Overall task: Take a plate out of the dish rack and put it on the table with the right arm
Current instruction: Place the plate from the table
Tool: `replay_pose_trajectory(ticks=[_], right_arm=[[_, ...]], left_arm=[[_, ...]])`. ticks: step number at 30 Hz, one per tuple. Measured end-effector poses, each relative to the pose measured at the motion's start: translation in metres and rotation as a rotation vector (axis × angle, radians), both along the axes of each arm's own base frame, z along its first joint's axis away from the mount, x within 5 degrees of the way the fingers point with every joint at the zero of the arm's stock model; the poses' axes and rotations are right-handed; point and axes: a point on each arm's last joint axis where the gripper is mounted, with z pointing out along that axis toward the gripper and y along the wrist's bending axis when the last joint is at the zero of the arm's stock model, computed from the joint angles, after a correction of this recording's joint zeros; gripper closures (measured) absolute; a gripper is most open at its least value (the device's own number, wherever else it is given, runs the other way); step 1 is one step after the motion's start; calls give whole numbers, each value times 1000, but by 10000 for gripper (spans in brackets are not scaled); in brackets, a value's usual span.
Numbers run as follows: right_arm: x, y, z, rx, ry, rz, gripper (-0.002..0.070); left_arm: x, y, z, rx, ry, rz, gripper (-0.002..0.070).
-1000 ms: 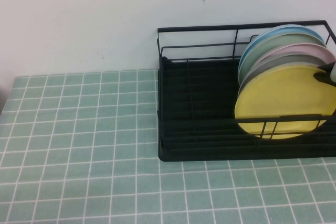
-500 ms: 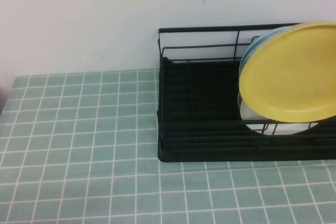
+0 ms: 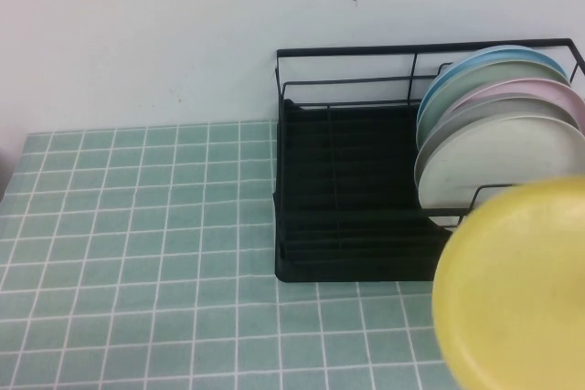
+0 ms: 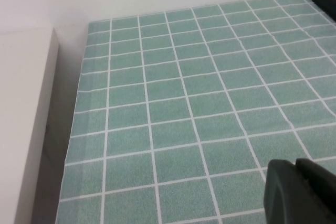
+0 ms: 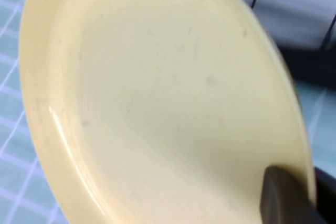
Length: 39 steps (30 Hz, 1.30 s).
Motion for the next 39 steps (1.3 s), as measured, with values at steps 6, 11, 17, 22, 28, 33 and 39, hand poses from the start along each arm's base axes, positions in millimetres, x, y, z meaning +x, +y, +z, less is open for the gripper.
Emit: replay_pose_trajectory(ticks=[6,11,17,22,28,33,39], right_arm=[[6,2,-70,120,262,-96,631],[26,6,-101,198,359,-96,631],[52,3,-128,205,419,-125,631],[66,-1,-150,184,466,-142,631],[76,-4,-169,171,509,-174,631],[80,-4,-176,174,520,-196,629],[83,-6,-176,169,491,-220,516]], left_arm=[[0,0,0,0,0,0,678],[0,0,0,0,0,0,678],[0,0,0,0,0,0,678],[0,0,0,0,0,0,678],[0,0,0,0,0,0,678],[0,0,0,0,0,0,678],[0,0,0,0,0,0,678]])
